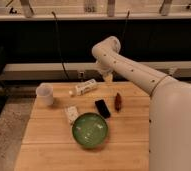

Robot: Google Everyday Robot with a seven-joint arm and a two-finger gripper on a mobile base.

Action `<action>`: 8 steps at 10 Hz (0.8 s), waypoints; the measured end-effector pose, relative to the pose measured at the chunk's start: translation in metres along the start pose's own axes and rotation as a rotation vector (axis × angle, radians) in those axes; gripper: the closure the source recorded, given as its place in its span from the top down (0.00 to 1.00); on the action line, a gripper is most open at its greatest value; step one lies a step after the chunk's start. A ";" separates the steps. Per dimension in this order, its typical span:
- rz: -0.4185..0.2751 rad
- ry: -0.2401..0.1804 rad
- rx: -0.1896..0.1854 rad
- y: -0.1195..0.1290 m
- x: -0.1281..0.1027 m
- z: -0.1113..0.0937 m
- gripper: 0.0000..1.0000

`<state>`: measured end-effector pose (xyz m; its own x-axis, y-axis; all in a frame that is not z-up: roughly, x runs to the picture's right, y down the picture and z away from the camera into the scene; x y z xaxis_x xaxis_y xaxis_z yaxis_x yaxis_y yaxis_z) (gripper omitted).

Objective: Place the bottle in the ceramic bowl

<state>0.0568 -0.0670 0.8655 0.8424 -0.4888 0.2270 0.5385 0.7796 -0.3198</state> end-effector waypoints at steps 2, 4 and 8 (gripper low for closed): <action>-0.015 -0.007 -0.016 -0.001 0.001 0.015 0.80; -0.029 -0.021 -0.020 -0.006 -0.006 0.023 0.80; -0.045 -0.053 -0.040 -0.005 -0.015 0.043 0.80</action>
<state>0.0404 -0.0470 0.9035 0.8156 -0.5005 0.2902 0.5770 0.7404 -0.3447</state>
